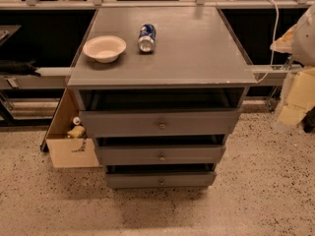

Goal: Open bottom drawer

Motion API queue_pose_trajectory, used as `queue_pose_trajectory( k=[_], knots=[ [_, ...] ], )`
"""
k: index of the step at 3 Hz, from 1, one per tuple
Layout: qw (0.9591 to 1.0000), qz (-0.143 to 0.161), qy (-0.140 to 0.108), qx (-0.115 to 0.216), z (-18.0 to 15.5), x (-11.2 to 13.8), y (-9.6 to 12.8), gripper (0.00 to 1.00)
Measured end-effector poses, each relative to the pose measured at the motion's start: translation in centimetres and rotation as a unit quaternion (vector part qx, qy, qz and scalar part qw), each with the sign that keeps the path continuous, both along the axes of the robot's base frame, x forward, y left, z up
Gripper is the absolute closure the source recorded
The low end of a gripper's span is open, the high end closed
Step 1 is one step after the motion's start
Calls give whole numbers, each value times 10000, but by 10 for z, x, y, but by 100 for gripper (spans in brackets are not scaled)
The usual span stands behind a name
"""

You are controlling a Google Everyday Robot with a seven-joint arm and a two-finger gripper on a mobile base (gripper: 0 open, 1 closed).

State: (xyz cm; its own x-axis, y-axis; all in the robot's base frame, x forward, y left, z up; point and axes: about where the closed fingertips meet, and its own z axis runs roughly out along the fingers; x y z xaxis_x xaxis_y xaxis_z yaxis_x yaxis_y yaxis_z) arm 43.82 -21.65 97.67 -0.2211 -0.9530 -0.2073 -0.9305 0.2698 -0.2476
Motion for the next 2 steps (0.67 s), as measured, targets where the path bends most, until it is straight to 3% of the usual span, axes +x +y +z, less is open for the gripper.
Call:
queue_pose_trajectory(
  k=[1, 2],
  knots=[
    [10000, 0, 0, 0, 0, 0, 0, 0],
    [9999, 86, 118, -34, -21, -1, 12, 0]
  ],
)
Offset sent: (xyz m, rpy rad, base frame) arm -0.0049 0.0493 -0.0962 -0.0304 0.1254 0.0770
